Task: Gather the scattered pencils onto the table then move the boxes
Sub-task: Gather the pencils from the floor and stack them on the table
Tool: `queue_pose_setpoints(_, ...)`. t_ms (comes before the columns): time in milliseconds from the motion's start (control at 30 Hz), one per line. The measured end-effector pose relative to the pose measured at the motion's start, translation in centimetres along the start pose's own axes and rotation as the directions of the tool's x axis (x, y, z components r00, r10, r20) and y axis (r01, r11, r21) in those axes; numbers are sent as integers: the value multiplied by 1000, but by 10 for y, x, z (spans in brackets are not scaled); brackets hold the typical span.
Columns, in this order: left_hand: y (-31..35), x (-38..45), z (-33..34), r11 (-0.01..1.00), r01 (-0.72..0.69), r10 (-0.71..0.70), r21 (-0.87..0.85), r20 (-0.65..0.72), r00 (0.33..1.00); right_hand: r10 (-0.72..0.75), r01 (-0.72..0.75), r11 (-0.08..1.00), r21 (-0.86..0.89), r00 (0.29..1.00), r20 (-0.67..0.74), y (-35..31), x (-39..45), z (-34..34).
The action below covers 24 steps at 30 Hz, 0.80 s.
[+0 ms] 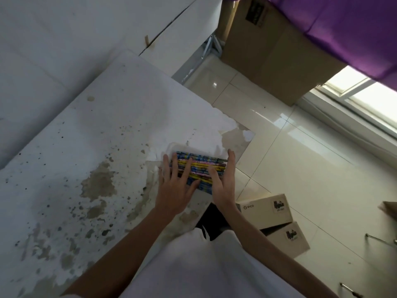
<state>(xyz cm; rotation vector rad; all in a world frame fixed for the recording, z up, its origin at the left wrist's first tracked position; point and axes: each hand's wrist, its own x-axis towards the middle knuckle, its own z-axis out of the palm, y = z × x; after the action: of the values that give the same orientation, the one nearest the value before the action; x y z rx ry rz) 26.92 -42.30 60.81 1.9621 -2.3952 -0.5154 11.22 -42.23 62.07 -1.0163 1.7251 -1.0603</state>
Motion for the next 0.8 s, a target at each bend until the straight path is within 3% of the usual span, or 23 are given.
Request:
queue_pose_setpoints(133, 4, 1, 1, 1000, 25, -25, -17, 9, 1000, 50, -49, 999, 19, 998, -36, 4, -13, -4)
queue_pose_setpoints(300, 13, -6, -1, 999, 45, -44, -22, 39, 998, 37, -37, 999, -4, 998, 54, 7, -13, 8)
queue_pose_setpoints(500, 5, -11, -4, 996, 16, -20, 90, 44, 999, 3, -4, 1000, 8, 998, 62, 4, -7, -5)
queue_pose_setpoints(633, 2, -9, -8, 995, -69, 68, 73, 23, 997, 29, -30, 999, 20, 997, 71, -2, -8, -10)
queue_pose_setpoints(800, 2, 7, -8, 969, -245, 247, -32, 90, 965, 76, -76, 997, -11, 989, 127, -3, -9, -13)
